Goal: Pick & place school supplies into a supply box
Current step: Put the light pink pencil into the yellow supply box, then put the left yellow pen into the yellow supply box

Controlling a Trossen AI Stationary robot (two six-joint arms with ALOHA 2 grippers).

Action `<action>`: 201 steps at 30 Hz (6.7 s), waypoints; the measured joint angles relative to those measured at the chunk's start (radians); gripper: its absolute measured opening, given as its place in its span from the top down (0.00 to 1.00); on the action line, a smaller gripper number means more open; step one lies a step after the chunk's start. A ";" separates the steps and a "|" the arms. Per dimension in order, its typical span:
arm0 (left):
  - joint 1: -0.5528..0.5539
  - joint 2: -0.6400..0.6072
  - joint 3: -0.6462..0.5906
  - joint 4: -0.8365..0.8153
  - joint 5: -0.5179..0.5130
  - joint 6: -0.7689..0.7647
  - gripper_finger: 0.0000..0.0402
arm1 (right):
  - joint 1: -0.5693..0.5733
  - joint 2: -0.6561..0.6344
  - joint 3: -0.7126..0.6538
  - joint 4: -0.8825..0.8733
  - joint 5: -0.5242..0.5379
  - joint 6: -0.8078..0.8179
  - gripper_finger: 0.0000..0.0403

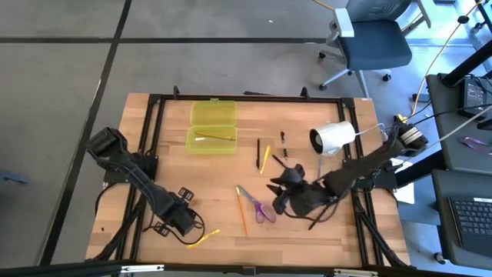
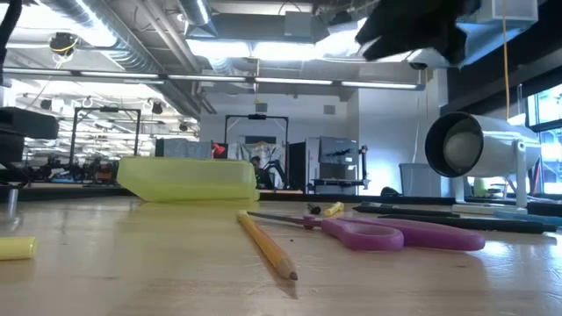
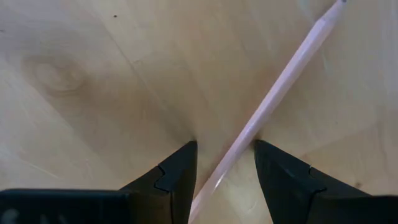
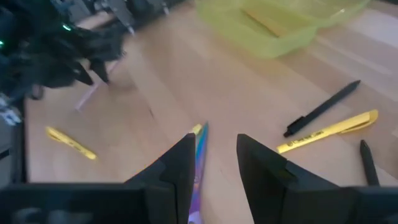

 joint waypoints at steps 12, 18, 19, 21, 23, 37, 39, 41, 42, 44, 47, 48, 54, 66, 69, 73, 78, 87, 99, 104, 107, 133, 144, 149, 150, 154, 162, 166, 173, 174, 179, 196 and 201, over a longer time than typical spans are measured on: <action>0.016 0.018 -0.003 0.025 -0.019 -0.138 0.82 | 0.131 -0.152 -0.002 -0.174 0.134 0.080 0.70; 0.072 0.018 -0.004 0.048 0.015 -0.188 0.97 | 0.218 -0.323 -0.002 -0.406 0.227 0.128 0.70; 0.088 0.018 -0.004 0.053 0.028 -0.197 0.98 | 0.231 -0.346 -0.002 -0.437 0.242 0.129 0.70; 0.129 0.018 -0.005 0.067 0.061 -0.228 0.98 | 0.252 -0.391 -0.002 -0.491 0.264 0.129 0.70; 0.177 0.020 -0.007 0.086 0.104 -0.276 0.98 | 0.267 -0.429 -0.002 -0.537 0.276 0.129 0.70; 0.485 0.028 -0.007 0.375 0.123 -0.640 0.99 | 0.275 -0.674 -0.002 -0.828 0.270 0.095 0.70; 0.511 0.027 -0.006 0.387 0.084 -0.679 0.99 | 0.275 -0.703 -0.002 -0.874 0.258 0.095 0.70; 0.531 0.026 -0.005 0.388 0.064 -0.708 0.99 | 0.275 -0.728 -0.002 -0.917 0.248 0.095 0.70; 0.541 0.026 -0.005 0.387 0.060 -0.718 0.99 | 0.275 -0.739 -0.002 -0.934 0.248 0.095 0.70; 0.555 0.026 -0.005 0.386 0.052 -0.727 0.99 | 0.275 -0.762 -0.002 -0.963 0.248 0.095 0.70; 0.565 0.024 -0.005 0.380 0.029 -0.759 0.99 | 0.275 -0.794 -0.002 -0.991 0.248 0.092 0.70; 0.566 0.019 -0.005 0.376 0.016 -0.767 0.99 | 0.275 -0.803 -0.002 -0.994 0.248 0.089 0.70; 0.570 0.015 0.028 0.262 -0.058 -0.766 0.99 | 0.275 -0.846 -0.002 -0.996 0.253 0.062 0.70; 0.579 0.013 0.102 0.097 -0.125 -0.742 0.99 | 0.275 -0.846 -0.002 -0.992 0.283 0.072 0.70; 0.578 0.013 0.102 0.097 -0.124 -0.739 0.99 | 0.275 -0.845 -0.002 -0.991 0.283 0.074 0.70; 0.578 0.012 0.102 0.098 -0.093 -0.701 0.99 | 0.275 -0.845 -0.002 -0.990 0.283 0.097 0.70; 0.579 -0.004 0.114 0.085 -0.053 -0.651 0.99 | 0.275 -0.845 -0.002 -0.990 0.283 0.101 0.70; 0.615 -0.061 0.257 -0.053 -0.044 -0.506 0.99 | 0.275 -0.845 -0.040 -0.960 0.301 0.107 0.70; 0.859 -0.101 0.464 -0.265 -0.168 -0.014 0.99 | 0.275 -0.846 -0.172 -0.814 0.302 0.123 0.70; 1.005 -0.095 0.464 -0.303 -0.160 0.199 0.99 | 0.275 -0.847 -0.146 -0.806 0.304 0.122 0.70; 1.089 -0.084 0.464 -0.296 -0.162 0.283 0.99 | 0.275 -0.846 -0.142 -0.795 0.330 0.122 0.70; 1.232 0.224 0.464 -0.203 -0.034 0.403 0.97 | 0.275 -0.825 -0.141 -0.737 0.346 0.123 0.70; 1.232 0.224 0.464 -0.205 -0.031 0.403 0.84 | 0.275 -0.825 -0.141 -0.737 0.345 0.122 0.70; 1.232 0.224 0.463 -0.221 -0.026 0.403 0.79 | 0.275 -0.825 -0.141 -0.738 0.345 0.122 0.70; 1.232 0.224 0.464 -0.227 -0.024 0.403 0.79 | 0.275 -0.825 -0.141 -0.738 0.345 0.122 0.70; 1.232 0.206 0.463 -0.267 -0.024 0.408 0.77 | 0.275 -0.825 -0.141 -0.739 0.345 0.121 0.70; 1.221 -0.023 0.463 -0.312 -0.017 0.326 0.77 | 0.275 -0.826 -0.141 -0.740 0.338 0.102 0.70; 1.134 -0.177 0.463 -0.331 -0.001 0.259 0.77 | 0.275 -0.826 -0.141 -0.744 0.336 0.095 0.70; 0.791 -0.303 0.464 -0.287 0.011 0.036 0.78 | 0.275 -0.825 -0.141 -0.754 0.340 0.096 0.70; 0.737 -0.305 0.464 -0.267 0.009 -0.015 0.79 | 0.275 -0.825 -0.141 -0.753 0.348 0.099 0.70; 0.512 -0.289 0.464 -0.122 -0.079 -0.273 0.80 | 0.275 -0.815 -0.145 -0.729 0.401 0.116 0.70; 0.262 -0.108 0.464 0.039 -0.322 -0.547 0.57 | 0.273 -0.743 -0.261 -0.497 0.269 -0.042 0.70; 0.246 -0.028 0.464 0.064 -0.276 -0.677 0.47 | 0.273 -0.738 -0.261 -0.452 0.241 -0.117 0.70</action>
